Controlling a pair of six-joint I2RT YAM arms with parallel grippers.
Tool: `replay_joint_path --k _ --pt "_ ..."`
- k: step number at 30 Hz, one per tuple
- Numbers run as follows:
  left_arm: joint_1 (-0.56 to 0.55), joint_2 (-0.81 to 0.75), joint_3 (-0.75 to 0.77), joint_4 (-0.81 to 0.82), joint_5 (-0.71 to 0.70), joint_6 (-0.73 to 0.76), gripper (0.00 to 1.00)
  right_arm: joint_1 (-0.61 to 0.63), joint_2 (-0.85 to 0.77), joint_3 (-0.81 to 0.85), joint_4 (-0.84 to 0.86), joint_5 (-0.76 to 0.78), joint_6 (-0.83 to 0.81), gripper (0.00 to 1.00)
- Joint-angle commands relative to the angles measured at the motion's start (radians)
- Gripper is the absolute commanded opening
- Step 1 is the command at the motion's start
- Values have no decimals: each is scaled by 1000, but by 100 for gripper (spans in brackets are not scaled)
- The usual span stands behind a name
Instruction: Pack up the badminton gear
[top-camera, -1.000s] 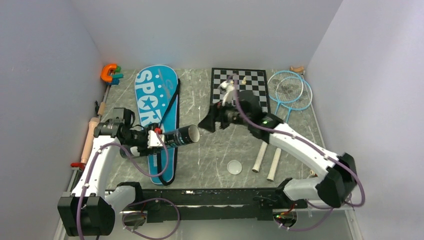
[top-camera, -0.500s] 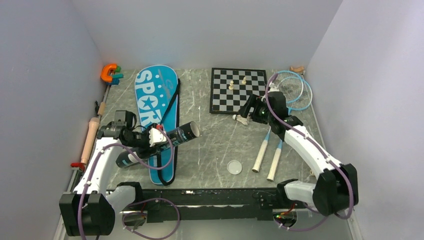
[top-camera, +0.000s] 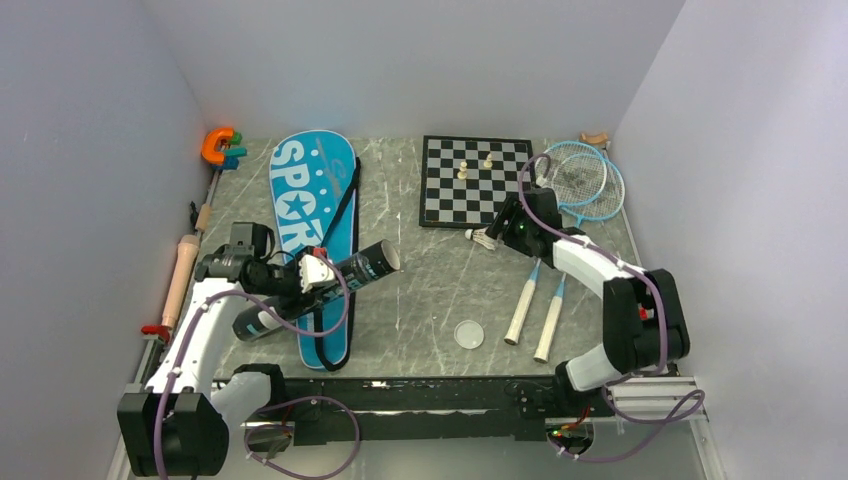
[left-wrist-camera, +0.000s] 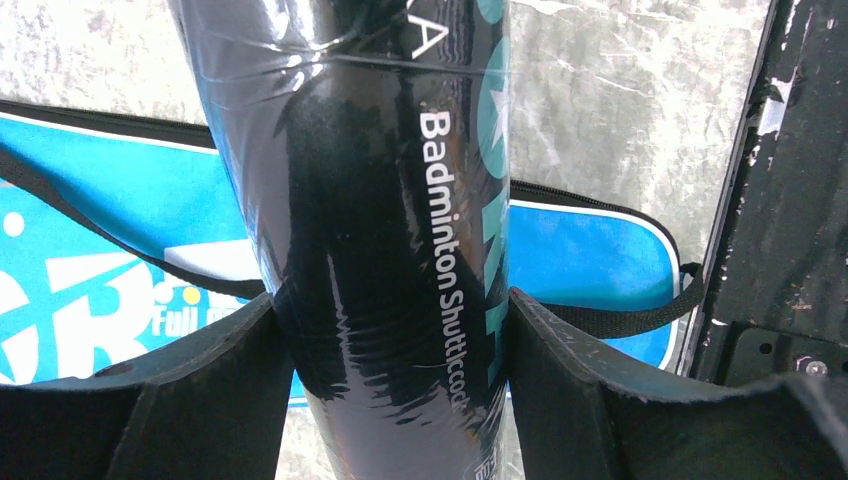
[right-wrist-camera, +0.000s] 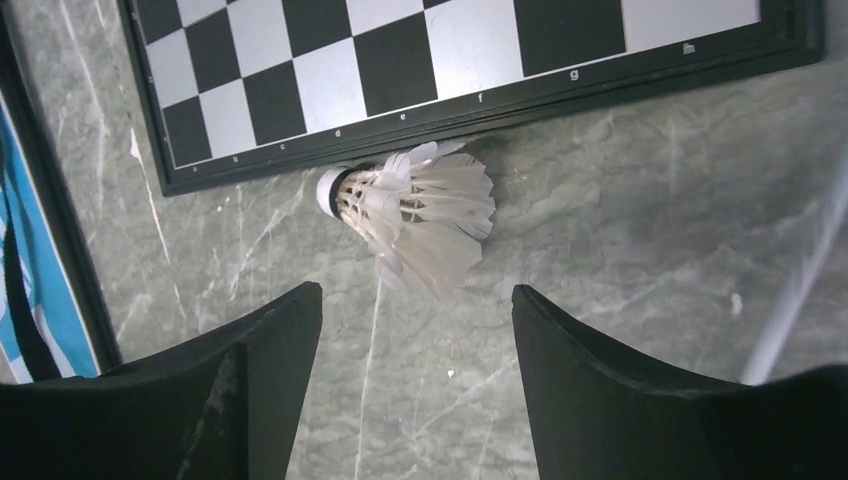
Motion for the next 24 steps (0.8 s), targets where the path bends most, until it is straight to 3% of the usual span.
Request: replay_joint_path --k 1,9,15,24 --pt "-8 -6 -5 9 25 -33 0 -3 78 56 127 -42 15 70" --pt "-9 -26 -27 17 -9 -32 0 -3 157 45 237 -119 40 55" --pt "-9 -16 -48 18 -13 -38 0 -3 175 47 258 -141 45 30" --pt "-14 -47 -68 38 -30 -84 0 44 4 25 190 -204 28 5"
